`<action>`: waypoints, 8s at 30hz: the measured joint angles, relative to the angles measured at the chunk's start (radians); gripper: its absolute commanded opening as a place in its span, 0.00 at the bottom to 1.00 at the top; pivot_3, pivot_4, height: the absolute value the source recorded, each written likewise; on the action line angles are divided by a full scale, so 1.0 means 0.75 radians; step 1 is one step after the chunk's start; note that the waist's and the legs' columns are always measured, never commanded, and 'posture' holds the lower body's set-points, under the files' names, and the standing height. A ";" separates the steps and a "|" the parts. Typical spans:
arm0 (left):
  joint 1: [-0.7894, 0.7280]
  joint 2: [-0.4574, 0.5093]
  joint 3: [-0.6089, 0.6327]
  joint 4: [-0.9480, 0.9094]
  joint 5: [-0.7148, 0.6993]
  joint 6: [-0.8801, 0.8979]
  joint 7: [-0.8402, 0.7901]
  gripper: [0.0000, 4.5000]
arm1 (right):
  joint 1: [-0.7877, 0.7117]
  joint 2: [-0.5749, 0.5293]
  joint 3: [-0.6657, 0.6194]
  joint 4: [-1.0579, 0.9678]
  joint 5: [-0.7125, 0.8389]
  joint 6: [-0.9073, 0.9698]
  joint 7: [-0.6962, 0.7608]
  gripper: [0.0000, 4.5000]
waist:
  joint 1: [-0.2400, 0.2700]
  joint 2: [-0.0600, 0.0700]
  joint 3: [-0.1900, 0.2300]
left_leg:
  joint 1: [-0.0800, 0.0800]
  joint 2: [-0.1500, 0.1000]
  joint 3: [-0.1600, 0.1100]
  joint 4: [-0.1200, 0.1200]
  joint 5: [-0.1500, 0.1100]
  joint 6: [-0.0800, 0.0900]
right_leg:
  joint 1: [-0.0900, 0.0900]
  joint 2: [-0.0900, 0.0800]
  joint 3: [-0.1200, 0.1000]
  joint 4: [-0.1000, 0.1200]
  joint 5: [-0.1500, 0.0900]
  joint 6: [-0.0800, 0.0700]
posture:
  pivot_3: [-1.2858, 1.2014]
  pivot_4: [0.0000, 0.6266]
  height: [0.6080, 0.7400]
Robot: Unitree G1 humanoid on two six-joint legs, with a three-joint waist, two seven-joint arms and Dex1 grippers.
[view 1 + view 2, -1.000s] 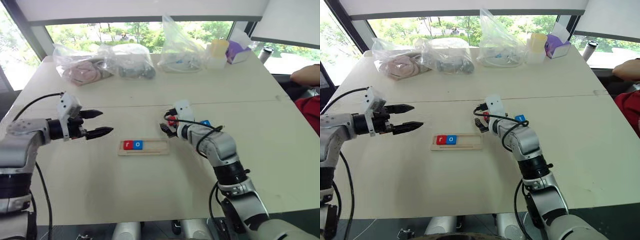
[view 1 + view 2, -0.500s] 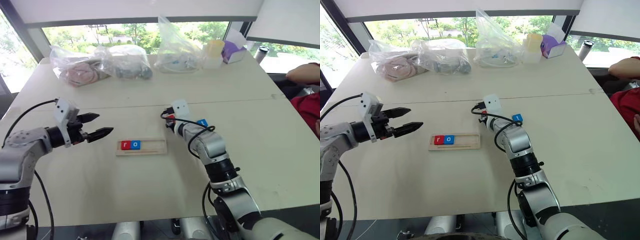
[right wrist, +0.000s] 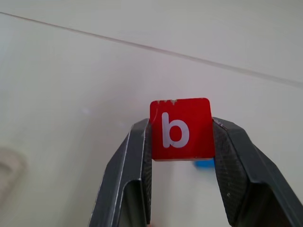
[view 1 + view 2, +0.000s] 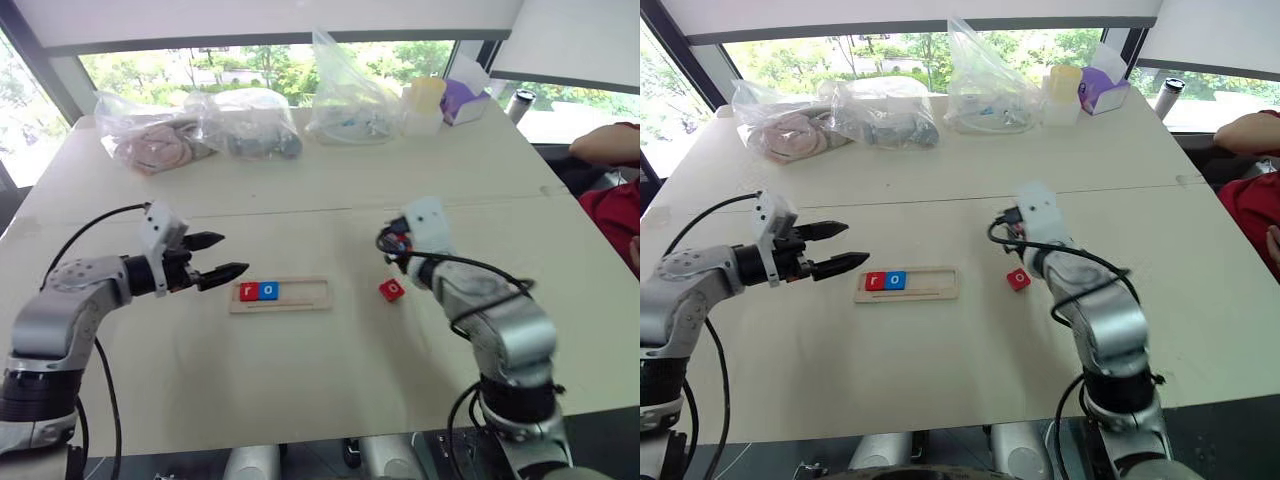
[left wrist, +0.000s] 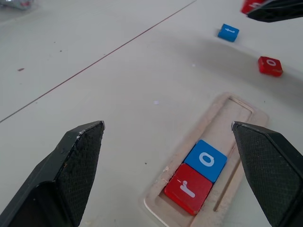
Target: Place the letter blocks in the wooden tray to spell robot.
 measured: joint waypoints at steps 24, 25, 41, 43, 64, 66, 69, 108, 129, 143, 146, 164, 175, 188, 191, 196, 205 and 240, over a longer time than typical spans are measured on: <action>-0.085 -0.023 -0.101 0.128 0.048 -0.083 -0.031 1.00 | 0.214 0.189 -0.085 -0.163 -0.046 0.225 -0.069 0.99 | -0.006 0.000 0.000 | 0.002 -0.001 0.001 -0.006 0.000 0.000 | -0.003 0.001 0.004 -0.002 -0.004 0.000 | 0.52 0.24 1.00; -0.083 -0.022 -0.100 0.128 0.052 -0.084 -0.031 1.00 | 0.185 0.102 -0.090 -0.173 -0.032 0.223 -0.030 0.99 | -0.006 0.000 0.000 | 0.001 -0.002 0.002 -0.006 0.000 0.000 | -0.003 0.001 0.005 -0.003 -0.004 0.000 | 0.52 0.24 1.00; -0.096 0.036 -0.101 0.159 0.063 -0.105 -0.096 1.00 | 0.471 -0.794 -0.252 0.404 0.278 -1.252 1.412 0.99 | -0.009 -0.009 0.004 | 0.006 -0.002 0.008 -0.003 -0.002 0.003 | 0.002 0.002 0.008 -0.005 -0.006 0.002 | 0.52 0.24 1.00; -0.094 0.051 -0.099 0.152 0.060 -0.099 -0.099 1.00 | 0.380 -0.794 -0.174 0.597 0.218 -1.435 1.457 0.99 | -0.007 -0.010 0.004 | 0.006 -0.002 0.007 -0.002 -0.002 0.003 | 0.003 0.003 0.009 -0.005 -0.006 0.002 | 0.52 0.24 1.00; 0.089 0.135 0.018 -0.052 -0.002 0.014 -0.042 1.00 | -0.041 -0.645 0.137 1.491 0.059 -2.040 1.664 0.26 | 0.002 -0.009 0.005 | 0.006 -0.002 0.006 0.009 -0.002 0.003 | 0.008 0.002 0.010 -0.002 0.000 -0.001 | 0.52 0.24 1.00; 0.093 0.143 0.018 -0.051 -0.002 0.014 -0.046 1.00 | -0.038 -0.645 0.137 1.432 0.063 -1.973 1.636 0.26 | 0.000 -0.008 0.005 | 0.006 -0.002 0.006 0.009 -0.002 0.003 | 0.008 0.002 0.010 -0.001 0.001 0.000 | 0.52 0.24 1.00; 0.138 0.209 0.024 -0.047 -0.001 0.013 -0.088 1.00 | -0.089 -0.628 0.129 1.213 0.107 -1.710 1.540 0.26 | -0.010 -0.007 0.006 | 0.005 0.000 0.007 0.009 -0.002 0.003 | 0.003 0.003 0.012 0.002 0.002 -0.002 | 0.52 0.24 1.00; 0.392 0.301 0.118 -0.279 -0.106 0.074 -0.075 1.00 | -0.597 0.032 0.689 1.490 -0.220 -1.606 1.366 0.26 | -0.006 -0.007 0.006 | 0.003 0.006 0.009 0.009 -0.002 0.003 | -0.006 0.007 0.011 0.016 -0.001 -0.008 | 0.52 0.24 1.00; 0.370 0.277 0.084 -0.264 -0.068 0.039 -0.040 1.00 | -0.626 0.072 0.638 1.543 -0.231 -1.590 1.366 0.99 | -0.006 -0.007 0.006 | 0.003 0.006 0.008 0.009 -0.002 0.003 | -0.007 0.007 0.011 0.016 -0.001 -0.008 | 0.52 0.24 1.00; 0.370 0.275 0.066 -0.239 -0.044 0.016 -0.036 1.00 | -0.627 0.103 0.633 1.571 -0.221 -1.589 1.383 0.36 | -0.006 -0.007 0.006 | 0.003 0.006 0.008 0.009 -0.002 0.003 | -0.007 0.007 0.011 0.016 -0.001 -0.008 | 0.52 0.24 1.00; 0.370 0.275 0.066 -0.239 -0.042 0.016 -0.035 1.00 | -0.627 0.100 0.633 1.570 -0.220 -1.585 1.392 0.36 | -0.006 -0.007 0.006 | 0.003 0.006 0.008 0.009 -0.002 0.003 | -0.007 0.007 0.011 0.016 -0.001 -0.008 | 0.52 0.24 1.00; 0.369 0.264 0.061 -0.234 -0.026 0.012 -0.034 1.00 | -0.626 0.080 0.620 1.538 -0.195 -1.532 1.424 0.99 | -0.006 -0.007 0.006 | 0.003 0.006 0.008 0.009 -0.002 0.003 | -0.007 0.007 0.011 0.016 -0.001 -0.008 | 0.52 0.24 1.00; 0.361 0.250 0.057 -0.233 -0.026 0.012 -0.026 1.00 | -0.726 0.198 0.571 1.558 -0.223 -1.488 1.198 0.99 | -0.007 -0.007 0.006 | 0.003 0.008 0.008 0.009 -0.002 0.003 | -0.007 0.007 0.011 0.016 -0.001 -0.008 | 0.52 0.24 1.00; 0.363 0.237 0.057 -0.234 -0.026 0.013 -0.001 1.00 | -0.751 0.198 0.634 1.674 -0.360 -1.566 1.119 0.99 | -0.009 -0.007 0.007 | 0.002 0.008 0.008 0.009 -0.002 0.003 | -0.007 0.007 0.010 0.016 -0.001 -0.008 | 0.52 0.24 1.00; 0.366 0.235 0.057 -0.233 -0.026 0.013 0.000 1.00 | -0.751 0.161 0.644 1.674 -0.378 -1.577 1.139 0.99 | -0.006 -0.007 0.007 | 0.002 0.008 0.008 0.009 -0.002 0.003 | -0.007 0.007 0.010 0.015 -0.001 -0.008 | 0.52 0.24 1.00; 0.365 0.230 0.054 -0.233 -0.022 0.012 0.000 1.00 | -0.748 0.131 0.644 1.658 -0.380 -1.574 1.175 0.99 | -0.008 -0.007 0.007 | 0.002 0.008 0.008 0.009 -0.002 0.003 | -0.007 0.007 0.011 0.015 -0.001 -0.008 | 0.52 0.24 1.00; 0.346 0.223 0.045 -0.238 -0.027 0.019 0.000 1.00 | -0.776 0.183 0.333 1.470 -0.163 -1.369 1.038 0.99 | -0.003 -0.007 0.007 | 0.001 0.010 0.007 0.009 -0.002 0.003 | -0.008 0.007 0.010 0.016 -0.001 -0.008 | 0.52 0.24 1.00; 0.121 0.184 -0.099 -0.266 -0.190 0.131 -0.016 1.00 | 0.195 -0.099 0.154 0.306 0.018 -0.488 0.385 0.26 | -0.006 -0.007 0.006 | 0.003 0.009 0.005 -0.007 -0.001 0.000 | -0.007 0.016 0.012 -0.003 -0.001 -0.008 | 0.52 0.24 1.00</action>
